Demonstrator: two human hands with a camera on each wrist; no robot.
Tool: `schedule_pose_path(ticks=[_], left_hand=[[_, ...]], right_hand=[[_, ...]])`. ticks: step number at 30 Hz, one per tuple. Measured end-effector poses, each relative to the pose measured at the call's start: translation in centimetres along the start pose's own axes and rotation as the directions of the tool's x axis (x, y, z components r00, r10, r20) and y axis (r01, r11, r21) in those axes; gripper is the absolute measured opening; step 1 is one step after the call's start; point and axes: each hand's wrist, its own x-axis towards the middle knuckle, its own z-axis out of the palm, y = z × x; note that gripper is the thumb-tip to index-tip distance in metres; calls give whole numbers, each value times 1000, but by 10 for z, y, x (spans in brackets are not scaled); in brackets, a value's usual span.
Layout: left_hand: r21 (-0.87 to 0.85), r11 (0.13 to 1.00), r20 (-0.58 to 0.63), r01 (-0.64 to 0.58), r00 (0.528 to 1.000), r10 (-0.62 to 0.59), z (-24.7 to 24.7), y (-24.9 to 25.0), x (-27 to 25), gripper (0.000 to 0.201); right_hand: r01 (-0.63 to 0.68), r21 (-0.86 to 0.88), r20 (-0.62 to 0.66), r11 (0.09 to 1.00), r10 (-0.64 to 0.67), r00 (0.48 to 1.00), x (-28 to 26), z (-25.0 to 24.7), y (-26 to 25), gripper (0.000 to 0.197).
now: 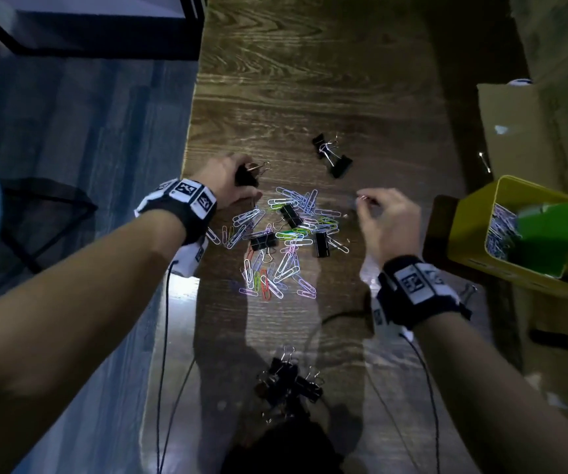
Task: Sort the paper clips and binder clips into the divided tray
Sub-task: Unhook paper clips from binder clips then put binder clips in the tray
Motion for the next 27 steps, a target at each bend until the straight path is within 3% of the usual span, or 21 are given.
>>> schedule_pose_path(ticks=[2,4,7,9,13,14,16,18,20,23,27], left_hand=[[24,999,-70,-42,997,44,-4,9,-8,63],[-5,991,-110,-133,985,132,-2,15,-27,59],[-9,975,96,-223,970,223,13,19,-61,66],[74,970,163,-230,963,216,31,18,-74,66],[51,952,85,-302,951,297,55,10,-78,36],[62,939,58,-339,940,336,56,8,-77,28],[65,919,-20,-388,921,390,50,8,-72,21],[29,919,-121,-392,912,393,32,15,-63,17],[-5,934,-217,-358,912,349,13,27,-44,16],[-28,963,-290,-267,924,248,-4,44,-3,17],[-24,989,-155,-145,978,139,-2,56,36,25]], right_hand=[[-62,-63,-32,996,60,998,12,-10,20,15],[-195,-158,36,968,203,978,20,-13,36,18],[-304,-219,173,927,344,923,18,-9,52,20],[-235,-188,163,954,267,950,12,-6,55,26],[29,-54,94,998,-24,995,-12,-1,32,29],[128,7,143,992,-128,981,-18,3,25,28],[259,46,335,965,-259,906,-32,11,11,36],[299,-22,532,954,-242,811,-40,18,8,50],[293,-87,601,952,-184,777,-42,23,10,53],[286,-73,563,956,-197,803,-40,25,10,45],[253,-25,411,967,-221,885,-35,15,17,34]])
